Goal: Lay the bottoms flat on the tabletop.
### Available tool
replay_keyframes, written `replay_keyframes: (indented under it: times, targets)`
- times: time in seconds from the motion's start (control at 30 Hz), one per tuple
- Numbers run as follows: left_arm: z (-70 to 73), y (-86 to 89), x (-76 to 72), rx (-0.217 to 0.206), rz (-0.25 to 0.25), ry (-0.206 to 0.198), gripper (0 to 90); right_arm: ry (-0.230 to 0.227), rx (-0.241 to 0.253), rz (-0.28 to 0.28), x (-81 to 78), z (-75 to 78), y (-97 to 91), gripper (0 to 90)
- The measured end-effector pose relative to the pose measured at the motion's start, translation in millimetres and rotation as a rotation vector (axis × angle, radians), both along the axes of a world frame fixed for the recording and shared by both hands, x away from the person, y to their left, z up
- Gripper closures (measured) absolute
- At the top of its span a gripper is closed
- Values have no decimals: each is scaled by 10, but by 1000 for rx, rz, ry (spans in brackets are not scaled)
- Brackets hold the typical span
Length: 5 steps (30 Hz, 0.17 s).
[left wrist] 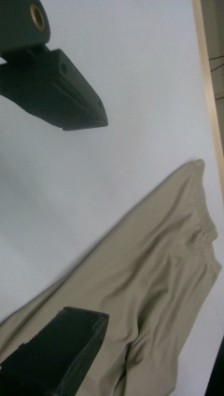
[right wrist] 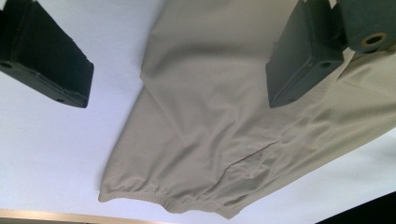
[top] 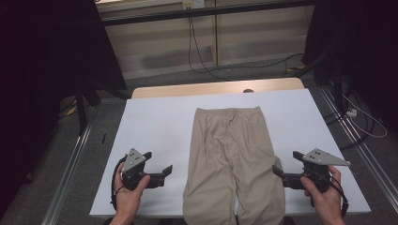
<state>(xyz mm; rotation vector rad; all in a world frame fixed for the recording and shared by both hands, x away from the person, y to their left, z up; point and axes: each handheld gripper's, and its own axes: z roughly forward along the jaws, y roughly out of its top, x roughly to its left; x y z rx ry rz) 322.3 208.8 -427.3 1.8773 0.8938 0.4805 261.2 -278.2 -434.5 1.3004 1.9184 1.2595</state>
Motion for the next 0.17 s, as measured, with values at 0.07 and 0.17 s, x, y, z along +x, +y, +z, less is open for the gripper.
replay_keyframes:
  times: [0.07,0.17]
  targets:
    - [-13,-26,6,11,-8,10,66,-2,0,1,4,-3,2,71]
    - [-6,-24,21,10,-1,6,66,4,-4,1,12,-13,7,71]
